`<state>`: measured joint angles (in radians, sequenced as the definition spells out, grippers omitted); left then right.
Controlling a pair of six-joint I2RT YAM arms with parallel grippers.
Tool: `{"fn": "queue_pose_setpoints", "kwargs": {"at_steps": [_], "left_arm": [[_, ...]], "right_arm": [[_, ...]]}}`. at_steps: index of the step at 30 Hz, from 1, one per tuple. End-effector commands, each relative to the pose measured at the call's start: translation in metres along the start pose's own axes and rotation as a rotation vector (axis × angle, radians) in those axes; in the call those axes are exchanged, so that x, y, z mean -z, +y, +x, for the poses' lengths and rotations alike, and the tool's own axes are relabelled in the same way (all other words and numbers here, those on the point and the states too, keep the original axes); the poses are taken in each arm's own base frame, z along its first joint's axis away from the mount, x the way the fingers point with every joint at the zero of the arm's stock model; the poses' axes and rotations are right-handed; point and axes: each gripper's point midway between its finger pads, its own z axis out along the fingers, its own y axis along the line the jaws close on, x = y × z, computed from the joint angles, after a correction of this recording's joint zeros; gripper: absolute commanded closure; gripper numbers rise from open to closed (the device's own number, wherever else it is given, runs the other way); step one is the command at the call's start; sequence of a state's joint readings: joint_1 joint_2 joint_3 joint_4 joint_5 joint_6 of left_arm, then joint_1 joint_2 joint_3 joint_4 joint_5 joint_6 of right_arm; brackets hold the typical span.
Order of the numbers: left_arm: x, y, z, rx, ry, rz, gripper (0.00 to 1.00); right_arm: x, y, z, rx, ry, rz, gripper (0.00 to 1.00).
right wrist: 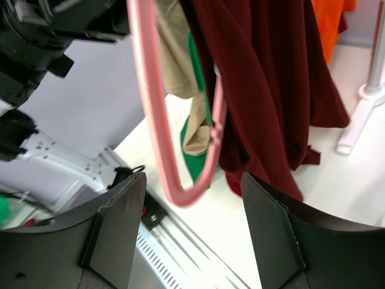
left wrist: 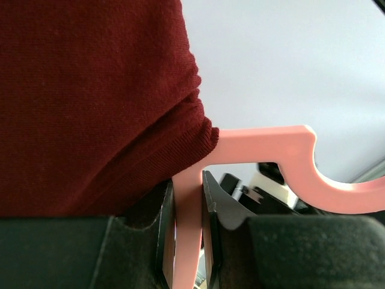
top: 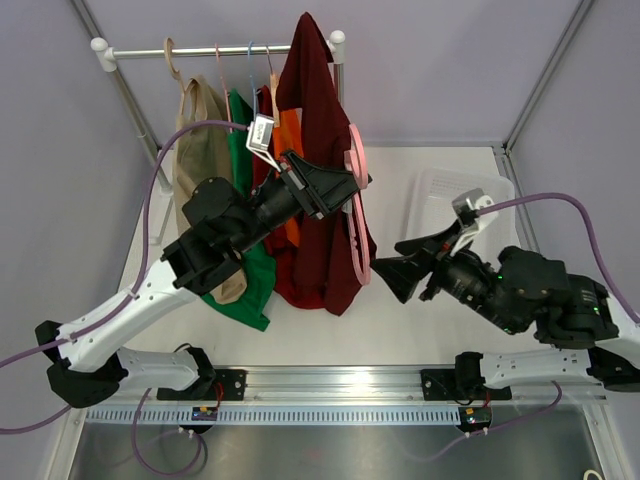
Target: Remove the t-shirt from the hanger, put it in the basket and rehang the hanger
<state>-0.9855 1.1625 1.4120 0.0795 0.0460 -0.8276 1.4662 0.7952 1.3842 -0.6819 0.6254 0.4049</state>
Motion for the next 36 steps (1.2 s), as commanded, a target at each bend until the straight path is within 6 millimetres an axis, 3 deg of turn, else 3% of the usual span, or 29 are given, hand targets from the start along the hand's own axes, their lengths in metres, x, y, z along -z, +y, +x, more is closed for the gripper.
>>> {"fn": "queue_pose_setpoints", "kwargs": {"at_steps": [1,2,8,13,14,16,18,21,22,23,24,25,27,28,29,31,33,35,36], "left_arm": [[-0.010,-0.031,-0.037,-0.020,-0.135,0.091,1.00],[-0.013,-0.027,-0.034,-0.018,-0.127,0.080,1.00],[-0.013,-0.022,-0.037,-0.009,-0.150,0.054,1.00],[-0.010,-0.024,-0.036,0.009,-0.147,0.064,1.00],[-0.009,-0.025,-0.036,0.013,-0.149,0.069,1.00],[-0.009,-0.025,-0.035,0.016,-0.144,0.071,1.00],[-0.009,-0.024,-0.035,0.016,-0.145,0.070,1.00],[-0.010,-0.027,-0.035,0.018,-0.137,0.082,1.00],[-0.009,-0.030,-0.032,0.018,-0.118,0.097,1.00],[-0.008,-0.034,-0.031,0.021,-0.107,0.111,1.00],[-0.006,-0.037,-0.030,0.018,-0.094,0.121,1.00],[-0.003,-0.040,-0.024,0.009,-0.061,0.132,1.00],[0.009,-0.048,-0.023,0.005,-0.036,0.159,1.00],[0.016,-0.054,-0.018,0.006,-0.004,0.187,1.00],[0.022,-0.058,-0.016,0.016,0.013,0.205,1.00],[0.041,-0.073,-0.009,0.029,0.064,0.269,1.00],[0.060,-0.081,0.001,0.064,0.126,0.317,1.00],[0.075,-0.090,0.009,0.100,0.184,0.360,1.00],[0.091,-0.095,0.017,0.107,0.227,0.394,1.00]], "right_arm": [[-0.020,0.001,-0.009,0.129,0.004,0.089,0.28],[-0.031,0.004,-0.002,0.162,0.026,0.117,0.29],[-0.043,-0.014,-0.006,0.218,-0.003,0.269,0.36],[-0.043,-0.020,-0.009,0.229,-0.023,0.309,0.54],[-0.043,-0.022,-0.010,0.234,-0.028,0.323,0.64],[-0.043,-0.024,-0.009,0.240,-0.026,0.336,0.68],[-0.044,-0.024,-0.008,0.247,-0.025,0.342,0.78],[-0.045,-0.025,-0.007,0.249,-0.025,0.349,0.82],[-0.044,-0.025,-0.008,0.244,-0.030,0.345,0.80],[-0.045,-0.017,-0.004,0.243,-0.008,0.292,0.72],[-0.044,-0.012,-0.001,0.242,0.006,0.249,0.41],[-0.037,-0.008,-0.005,0.219,0.002,0.202,0.27],[-0.029,0.015,0.005,0.224,0.045,0.007,0.13],[-0.013,0.023,-0.010,0.178,-0.006,-0.082,0.13],[-0.004,0.036,-0.011,0.170,-0.007,-0.178,0.13],[0.011,0.038,-0.023,0.171,-0.054,-0.243,0.13],[0.015,0.030,-0.033,0.189,-0.072,-0.208,0.13],[0.004,0.026,-0.032,0.236,-0.051,-0.146,0.14],[0.005,0.026,-0.042,0.254,-0.066,-0.137,0.17]]}}
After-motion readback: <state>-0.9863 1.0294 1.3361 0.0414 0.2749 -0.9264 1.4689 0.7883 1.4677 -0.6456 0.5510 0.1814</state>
